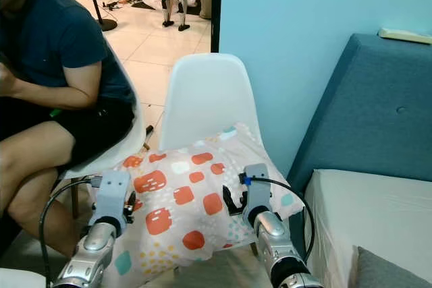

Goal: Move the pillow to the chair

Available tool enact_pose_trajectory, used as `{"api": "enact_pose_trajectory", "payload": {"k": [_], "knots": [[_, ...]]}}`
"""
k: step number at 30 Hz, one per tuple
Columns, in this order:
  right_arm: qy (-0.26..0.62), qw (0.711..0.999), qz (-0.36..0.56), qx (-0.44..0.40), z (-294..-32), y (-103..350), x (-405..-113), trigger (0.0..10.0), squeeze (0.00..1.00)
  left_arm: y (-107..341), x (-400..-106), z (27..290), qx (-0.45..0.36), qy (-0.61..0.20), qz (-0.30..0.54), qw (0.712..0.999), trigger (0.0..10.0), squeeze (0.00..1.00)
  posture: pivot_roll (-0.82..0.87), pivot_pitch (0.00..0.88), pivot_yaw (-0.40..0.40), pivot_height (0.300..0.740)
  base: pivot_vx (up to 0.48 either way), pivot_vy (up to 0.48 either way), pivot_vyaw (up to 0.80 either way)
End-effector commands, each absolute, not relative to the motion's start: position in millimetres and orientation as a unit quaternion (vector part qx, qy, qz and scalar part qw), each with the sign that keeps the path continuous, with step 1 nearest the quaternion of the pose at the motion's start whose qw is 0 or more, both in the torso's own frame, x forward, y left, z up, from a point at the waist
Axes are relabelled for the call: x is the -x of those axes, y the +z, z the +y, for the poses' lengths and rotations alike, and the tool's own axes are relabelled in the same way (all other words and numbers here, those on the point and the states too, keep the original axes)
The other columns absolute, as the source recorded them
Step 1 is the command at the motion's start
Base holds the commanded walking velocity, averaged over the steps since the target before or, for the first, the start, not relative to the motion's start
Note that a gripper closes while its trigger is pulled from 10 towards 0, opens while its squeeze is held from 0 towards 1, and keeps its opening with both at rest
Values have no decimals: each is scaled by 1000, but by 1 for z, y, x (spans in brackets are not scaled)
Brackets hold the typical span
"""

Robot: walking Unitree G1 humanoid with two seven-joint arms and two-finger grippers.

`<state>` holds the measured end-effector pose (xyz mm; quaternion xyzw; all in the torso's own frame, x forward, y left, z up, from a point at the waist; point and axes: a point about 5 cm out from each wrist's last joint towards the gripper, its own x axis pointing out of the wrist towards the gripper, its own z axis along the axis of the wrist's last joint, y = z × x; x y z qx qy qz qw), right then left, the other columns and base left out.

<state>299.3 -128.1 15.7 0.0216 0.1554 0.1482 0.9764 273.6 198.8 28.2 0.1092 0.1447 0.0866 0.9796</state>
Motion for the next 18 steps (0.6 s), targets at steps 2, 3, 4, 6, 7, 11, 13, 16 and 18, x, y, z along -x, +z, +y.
{"api": "enact_pose_trajectory", "payload": {"k": [2, 3, 4, 6, 7, 11, 13, 16, 18], "knots": [[139, 977, 160, -14, -138, 10, -293, 10000, 0, 33, -278, 202, -105, 100, 136, 980, 10000, 0, 57, 35, -87, 740, 0, 0, 0], [131, 977, 165, -16, -142, 9, -292, 10000, 0, 34, -279, 202, -105, 100, 135, 980, 10000, 0, 58, 35, -91, 740, 0, 0, 0], [120, 978, 171, -13, -147, 6, -290, 10000, 0, 35, -282, 202, -109, 99, 131, 980, 10000, 0, 60, 38, -99, 740, 0, 0, 0], [117, 978, 172, -12, -150, 6, -289, 10000, 0, 36, -283, 202, -111, 99, 130, 980, 10000, 0, 62, 25, -97, 740, 0, 0, 0], [115, 978, 171, -11, -152, 6, -290, 10000, 0, 37, -283, 202, -116, 97, 128, 980, 10000, 0, 61, 19, -90, 740, 0, 0, 0], [82, 983, 161, -22, -164, 14, -298, 10000, 0, 36, -286, 193, -148, 54, 127, 979, 10000, 0, 53, 36, -53, 740, 0, 0, 0], [82, 984, 152, -35, -160, 19, -303, 10000, 0, 41, -290, 192, -160, 40, 117, 979, 10000, 0, 52, 50, -49, 740, 0, 0, 0], [102, 981, 160, -33, -146, 19, -306, 10000, 0, 44, -291, 207, -156, 96, 107, 977, 10000, 0, 27, 63, -55, 740, 0, 0, 0], [105, 980, 165, -43, -140, 19, -307, 10000, 0, 41, -289, 215, -145, 118, 118, 975, 10000, 0, 24, 55, -52, 740, 0, 0, 0]]}}
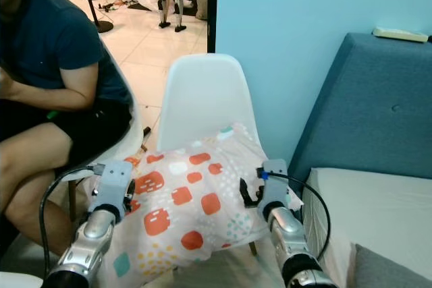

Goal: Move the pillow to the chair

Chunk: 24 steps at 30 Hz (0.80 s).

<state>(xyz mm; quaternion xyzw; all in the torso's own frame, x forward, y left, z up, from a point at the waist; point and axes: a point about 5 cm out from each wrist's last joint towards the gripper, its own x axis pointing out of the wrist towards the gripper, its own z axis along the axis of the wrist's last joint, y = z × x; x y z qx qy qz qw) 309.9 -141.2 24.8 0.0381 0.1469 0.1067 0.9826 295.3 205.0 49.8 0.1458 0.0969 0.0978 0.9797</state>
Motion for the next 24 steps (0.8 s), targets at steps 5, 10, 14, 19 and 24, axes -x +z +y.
{"api": "enact_pose_trajectory", "payload": {"k": [5, 10, 14, 19, 24], "knots": [[110, 979, 169, -39, -135, 23, -311, 10000, 0, 36, -280, 228, -86, 168, 144, 971, 10000, 0, 29, 74, -72, 740, 0, 0, 0], [120, 978, 166, -34, -135, 23, -311, 10000, 0, 36, -279, 224, -91, 168, 139, 972, 10000, 0, 24, 71, -61, 740, 0, 0, 0], [128, 980, 145, -36, -135, 26, -311, 10000, 0, 33, -284, 209, -77, 144, 131, 978, 10000, 0, 48, 30, -55, 740, 0, 0, 0], [116, 980, 123, -100, -122, 40, -321, 10000, 0, 56, -295, 209, -25, 135, 85, 987, 10000, 0, 66, 45, -65, 740, 0, 0, 0], [160, 955, 88, -234, -100, 68, -338, 10000, 0, 72, -300, 221, -31, 182, 49, 982, 10000, 0, 93, 42, -70, 740, 0, 0, 0]]}}
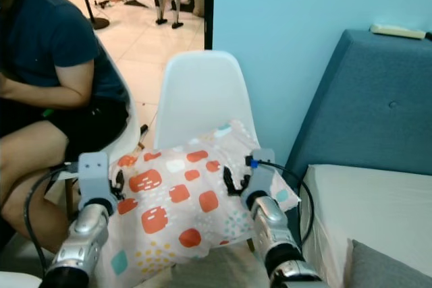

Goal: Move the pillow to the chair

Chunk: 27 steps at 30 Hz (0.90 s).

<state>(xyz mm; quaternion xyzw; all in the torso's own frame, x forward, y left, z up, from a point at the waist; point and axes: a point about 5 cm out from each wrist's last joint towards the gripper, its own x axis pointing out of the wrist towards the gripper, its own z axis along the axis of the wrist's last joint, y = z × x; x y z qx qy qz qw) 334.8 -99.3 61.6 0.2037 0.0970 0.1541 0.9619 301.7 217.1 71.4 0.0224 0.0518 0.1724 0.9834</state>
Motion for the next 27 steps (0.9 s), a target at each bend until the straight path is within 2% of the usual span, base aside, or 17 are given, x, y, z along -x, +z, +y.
{"api": "enact_pose_trajectory", "payload": {"k": [1, 2, 3, 4, 5, 6, 8, 13, 15, 16, 17, 19, 20, 21, 23, 26, 27], "knots": [[172, 941, 82, -279, -94, 74, -341, 10000, 0, 73, -299, 223, -38, 185, 44, 981, 10000, 0, 93, 42, -70, 740, 0, 0, 0], [245, 884, 46, -396, -79, 103, -345, 10000, 0, 75, -298, 227, -36, 190, 40, 980, 10000, 0, 74, 45, -60, 740, 0, 0, 0], [309, 829, 11, -466, -68, 127, -344, 10000, 0, 75, -297, 230, -32, 194, 38, 980, 10000, 0, 70, 43, -59, 740, 0, 0, 0], [363, 797, -24, -482, -62, 147, -340, 10000, 0, 76, -297, 232, -32, 194, 37, 980, 10000, 0, 66, 39, -59, 740, 0, 0, 0], [393, 781, -44, -483, -58, 159, -337, 10000, 0, 76, -297, 233, -32, 193, 36, 980, 10000, 0, 65, 40, -60, 740, 0, 0, 0], [393, 781, -44, -483, -58, 159, -337, 10000, 0, 76, -297, 233, -32, 193, 36, 980, 10000, 0, 65, 40, -60, 740, 0, 0, 0], [402, 791, -49, -458, -56, 161, -337, 10000, 0, 76, -297, 233, -32, 190, 38, 981, 10000, 0, 68, 43, -65, 740, 0, 0, 0], [398, 843, -40, -358, -53, 148, -339, 10000, 0, 82, -302, 233, -33, 193, 32, 980, 10000, 0, 91, 49, -78, 740, 0, 0, 0], [401, 848, -39, -346, -52, 150, -337, 10000, 0, 82, -302, 233, -36, 193, 33, 980, 10000, 0, 91, 49, -78, 740, 0, 0, 0], [391, 877, -51, -275, -47, 157, -338, 10000, 0, 77, -298, 235, -59, 192, 48, 978, 10000, 0, 90, 53, -74, 740, 0, 0, 0], [391, 877, -51, -275, -47, 157, -338, 10000, 0, 77, -298, 235, -59, 192, 48, 978, 10000, 0, 90, 53, -74, 740, 0, 0, 0], [357, 907, -68, -212, -47, 164, -342, 10000, 0, 73, -294, 240, -69, 209, 63, 974, 10000, 0, 98, 51, -80, 740, 0, 0, 0], [326, 934, -79, -122, -51, 166, -347, 10000, 0, 75, -293, 244, -74, 218, 60, 971, 10000, 0, 105, 49, -86, 740, 0, 0, 0], [306, 946, -90, -59, -54, 168, -350, 10000, 0, 78, -293, 246, -78, 224, 57, 970, 10000, 0, 107, 48, -89, 740, 0, 0, 0], [272, 957, -91, 32, -60, 166, -355, 10000, 0, 86, -295, 251, -91, 233, 44, 967, 10000, 0, 113, 46, -94, 740, 0, 0, 0], [251, 966, -60, 30, -69, 157, -360, 10000, 0, 103, -298, 261, -119, 260, 18, 958, 10000, 0, 120, 43, -97, 740, 0, 0, 0], [267, 961, -53, 58, -69, 149, -359, 10000, 0, 121, -298, 268, -140, 284, -24, 948, 10000, 0, 123, 41, -94, 740, 0, 0, 0]]}}
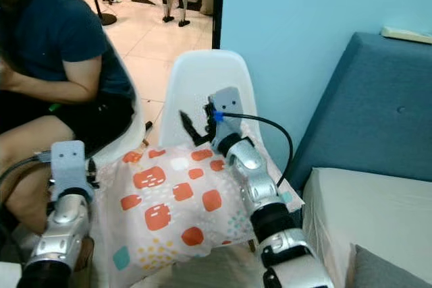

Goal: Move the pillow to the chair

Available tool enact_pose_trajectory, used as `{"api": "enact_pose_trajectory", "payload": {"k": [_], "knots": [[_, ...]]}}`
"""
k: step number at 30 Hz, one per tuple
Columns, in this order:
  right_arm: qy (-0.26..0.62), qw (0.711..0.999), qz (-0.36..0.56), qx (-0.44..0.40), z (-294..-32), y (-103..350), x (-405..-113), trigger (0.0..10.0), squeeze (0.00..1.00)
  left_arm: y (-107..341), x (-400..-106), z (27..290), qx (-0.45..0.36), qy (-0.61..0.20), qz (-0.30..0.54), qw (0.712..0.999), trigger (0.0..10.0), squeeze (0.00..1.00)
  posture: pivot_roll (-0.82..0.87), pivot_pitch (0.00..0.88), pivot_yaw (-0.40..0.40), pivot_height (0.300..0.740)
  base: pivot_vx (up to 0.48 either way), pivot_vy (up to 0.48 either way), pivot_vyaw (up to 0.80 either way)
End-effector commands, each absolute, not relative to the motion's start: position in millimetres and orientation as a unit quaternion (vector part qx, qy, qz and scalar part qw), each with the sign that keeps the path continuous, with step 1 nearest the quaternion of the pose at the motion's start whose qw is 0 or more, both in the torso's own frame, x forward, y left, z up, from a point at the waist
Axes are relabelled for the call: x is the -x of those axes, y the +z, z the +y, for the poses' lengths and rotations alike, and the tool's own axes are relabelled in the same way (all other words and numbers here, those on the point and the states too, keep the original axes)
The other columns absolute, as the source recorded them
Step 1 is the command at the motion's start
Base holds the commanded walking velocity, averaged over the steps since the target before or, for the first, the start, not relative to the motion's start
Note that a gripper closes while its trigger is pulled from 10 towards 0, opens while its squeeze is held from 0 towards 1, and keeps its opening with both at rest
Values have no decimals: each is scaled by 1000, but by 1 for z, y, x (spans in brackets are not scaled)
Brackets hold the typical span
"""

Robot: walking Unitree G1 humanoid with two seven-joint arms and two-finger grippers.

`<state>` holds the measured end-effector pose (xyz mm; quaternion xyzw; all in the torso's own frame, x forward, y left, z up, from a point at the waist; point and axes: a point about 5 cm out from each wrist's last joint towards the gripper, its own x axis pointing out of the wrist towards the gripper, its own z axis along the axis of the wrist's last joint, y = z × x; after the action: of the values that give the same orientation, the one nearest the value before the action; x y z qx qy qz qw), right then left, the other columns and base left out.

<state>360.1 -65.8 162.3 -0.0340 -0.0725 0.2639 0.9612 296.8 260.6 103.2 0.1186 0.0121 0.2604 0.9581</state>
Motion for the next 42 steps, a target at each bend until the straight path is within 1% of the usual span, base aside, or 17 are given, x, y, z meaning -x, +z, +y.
{"api": "enact_pose_trajectory", "payload": {"k": [1, 2, 3, 5, 7, 9, 10, 12, 13, 14, 18, 23, 31, 33, 36, 38, 42], "knots": [[266, 961, -53, 46, -70, 147, -359, 10000, 0, 129, -296, 270, -125, 299, -53, 945, 10000, 0, 123, 40, -93, 740, 0, 0, 0], [266, 961, -53, 46, -70, 147, -359, 10000, 0, 129, -296, 270, -125, 299, -53, 945, 10000, 0, 123, 40, -93, 740, 0, 0, 0], [260, 964, -53, 28, -71, 146, -359, 10000, 0, 133, -295, 271, -110, 305, -65, 944, 10000, 0, 123, 40, -93, 740, 0, 0, 0], [241, 969, -51, 10, -71, 146, -361, 10000, 0, 151, -295, 275, -81, 295, -113, 945, 10000, 0, 132, 42, -95, 740, 0, 0, 0], [240, 969, -51, 6, -71, 147, -362, 10000, 0, 156, -296, 277, -82, 294, -122, 945, 10000, 0, 133, 42, -95, 740, 0, 0, 0], [239, 969, -57, 15, -66, 145, -360, 10000, 0, 176, -302, 288, -74, 302, -140, 940, 10000, 0, 143, 40, -101, 740, 0, 0, 0], [239, 969, -57, 15, -66, 145, -360, 10000, 0, 176, -302, 288, -74, 302, -140, 940, 10000, 0, 143, 40, -101, 740, 0, 0, 0], [237, 969, -61, 19, -64, 142, -358, 10000, 0, 188, -310, 292, -44, 286, -144, 946, 10000, 0, 149, 39, -103, 740, 0, 0, 0], [236, 970, -62, 18, -63, 140, -357, 10000, 0, 192, -314, 291, -44, 272, -146, 950, 10000, 0, 148, 37, -102, 740, 0, 0, 0], [235, 970, -61, 15, -63, 137, -356, 10000, 0, 197, -317, 288, -50, 259, -151, 953, 10000, 0, 146, 37, -99, 740, 0, 0, 0], [232, 971, -55, 10, -63, 132, -355, 10000, 0, 202, -318, 287, -74, 251, -159, 952, 10000, 0, 148, 37, -100, 740, 0, 0, 0], [221, 974, -47, -4, -63, 125, -351, 10000, 0, 212, -320, 297, -88, 256, -171, 947, 10000, 0, 148, 38, -91, 740, 0, 0, 0], [199, 979, -40, -11, -71, 119, -351, 10000, 0, 228, -321, 302, -117, 247, -197, 942, 10000, 0, 152, 39, -90, 740, 0, 0, 0], [199, 979, -40, -8, -73, 118, -351, 10000, 0, 247, -312, 296, -130, 242, -279, 920, 10000, 0, 151, 41, -91, 740, 0, 0, 0], [198, 979, -40, -7, -73, 117, -351, 10000, 0, 250, -311, 295, -130, 242, -291, 917, 10000, 0, 151, 41, -91, 740, 0, 0, 0], [192, 981, -38, -8, -75, 117, -352, 10000, 0, 247, -312, 297, -121, 243, -276, 922, 10000, 0, 153, 43, -90, 740, 0, 0, 0], [192, 981, -37, -7, -75, 117, -353, 10000, 0, 246, -311, 298, -129, 246, -275, 920, 10000, 0, 154, 42, -91, 740, 0, 0, 0]]}}
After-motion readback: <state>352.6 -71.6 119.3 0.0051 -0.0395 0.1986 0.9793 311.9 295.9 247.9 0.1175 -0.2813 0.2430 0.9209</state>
